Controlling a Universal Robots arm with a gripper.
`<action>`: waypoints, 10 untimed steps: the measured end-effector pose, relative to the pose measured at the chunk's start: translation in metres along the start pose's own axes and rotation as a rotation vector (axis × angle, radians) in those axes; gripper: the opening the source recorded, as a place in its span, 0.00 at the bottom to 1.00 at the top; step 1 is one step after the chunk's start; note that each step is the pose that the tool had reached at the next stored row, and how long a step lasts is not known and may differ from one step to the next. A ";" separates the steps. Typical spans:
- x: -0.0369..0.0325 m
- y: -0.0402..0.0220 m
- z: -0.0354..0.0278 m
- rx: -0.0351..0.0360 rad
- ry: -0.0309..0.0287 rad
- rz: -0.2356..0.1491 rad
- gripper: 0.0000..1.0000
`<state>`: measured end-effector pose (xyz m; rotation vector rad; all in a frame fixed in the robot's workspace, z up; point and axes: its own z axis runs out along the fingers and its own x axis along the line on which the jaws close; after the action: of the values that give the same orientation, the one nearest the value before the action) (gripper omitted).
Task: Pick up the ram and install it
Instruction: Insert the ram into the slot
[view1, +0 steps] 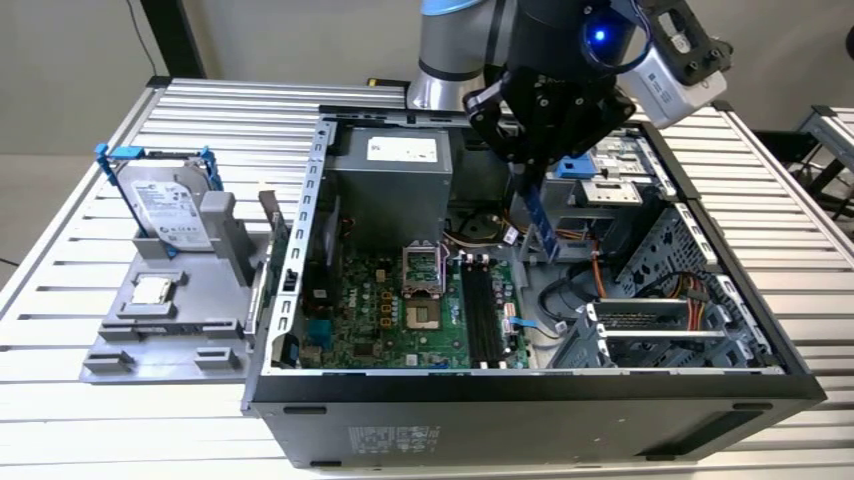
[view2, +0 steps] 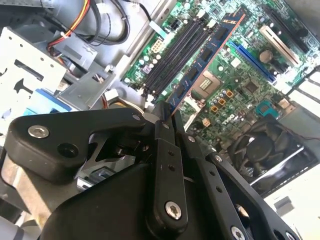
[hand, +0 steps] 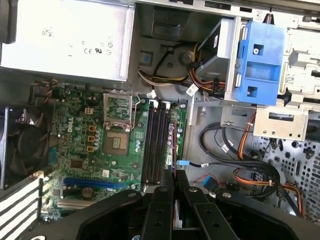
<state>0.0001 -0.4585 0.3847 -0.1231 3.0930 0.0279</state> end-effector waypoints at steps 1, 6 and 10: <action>0.0000 0.0000 0.0000 -0.0002 0.0057 0.005 0.00; 0.0000 0.0000 0.0000 0.0000 0.0130 0.024 0.00; -0.0001 0.0000 -0.0001 0.0010 0.0126 0.046 0.00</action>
<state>0.0001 -0.4585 0.3848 -0.0518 3.1080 0.0273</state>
